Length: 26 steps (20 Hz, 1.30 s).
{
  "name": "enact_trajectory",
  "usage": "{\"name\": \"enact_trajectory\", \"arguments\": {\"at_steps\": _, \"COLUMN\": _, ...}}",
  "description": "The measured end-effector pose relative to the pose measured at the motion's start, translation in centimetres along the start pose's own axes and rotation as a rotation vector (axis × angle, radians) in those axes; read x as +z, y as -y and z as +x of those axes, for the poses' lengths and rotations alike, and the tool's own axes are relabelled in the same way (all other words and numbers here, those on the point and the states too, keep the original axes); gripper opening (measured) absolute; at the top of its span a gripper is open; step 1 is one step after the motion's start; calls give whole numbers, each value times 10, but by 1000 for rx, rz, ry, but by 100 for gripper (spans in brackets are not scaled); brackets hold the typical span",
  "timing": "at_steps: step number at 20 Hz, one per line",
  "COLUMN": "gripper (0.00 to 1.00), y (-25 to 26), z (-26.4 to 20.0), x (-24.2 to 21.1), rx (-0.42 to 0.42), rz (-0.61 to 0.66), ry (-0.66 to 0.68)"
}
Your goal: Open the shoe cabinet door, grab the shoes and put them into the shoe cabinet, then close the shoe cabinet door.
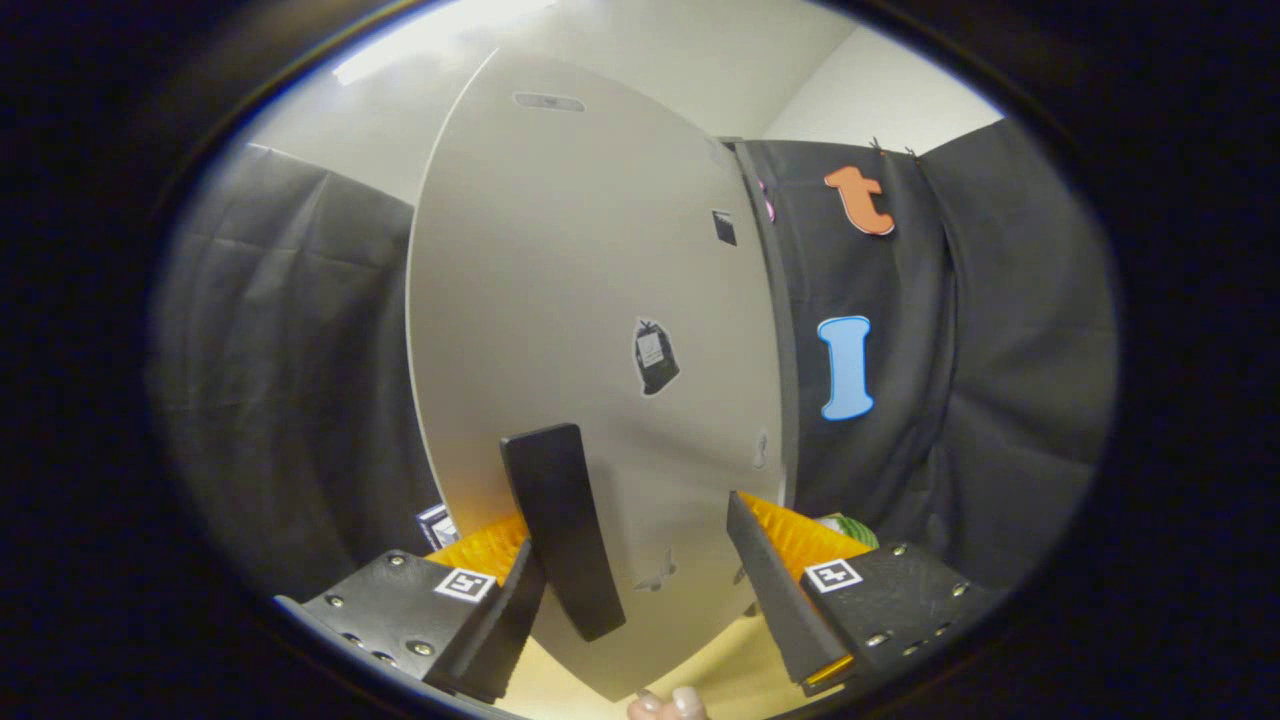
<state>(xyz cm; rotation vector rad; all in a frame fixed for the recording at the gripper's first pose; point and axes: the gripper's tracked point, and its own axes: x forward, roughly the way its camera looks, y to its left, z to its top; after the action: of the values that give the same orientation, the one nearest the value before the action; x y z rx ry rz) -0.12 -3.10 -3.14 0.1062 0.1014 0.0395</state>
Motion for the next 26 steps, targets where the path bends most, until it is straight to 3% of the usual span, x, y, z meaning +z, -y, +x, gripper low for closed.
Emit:
{"name": "enact_trajectory", "arguments": {"at_steps": 15, "gripper": 99, "y": -108, "z": 125, "x": -9, "rx": 125, "rz": -44, "ry": 36}}
{"name": "enact_trajectory", "arguments": {"at_steps": 26, "gripper": 99, "y": -113, "z": 150, "x": -11, "rx": 49, "rz": -74, "ry": 46}}
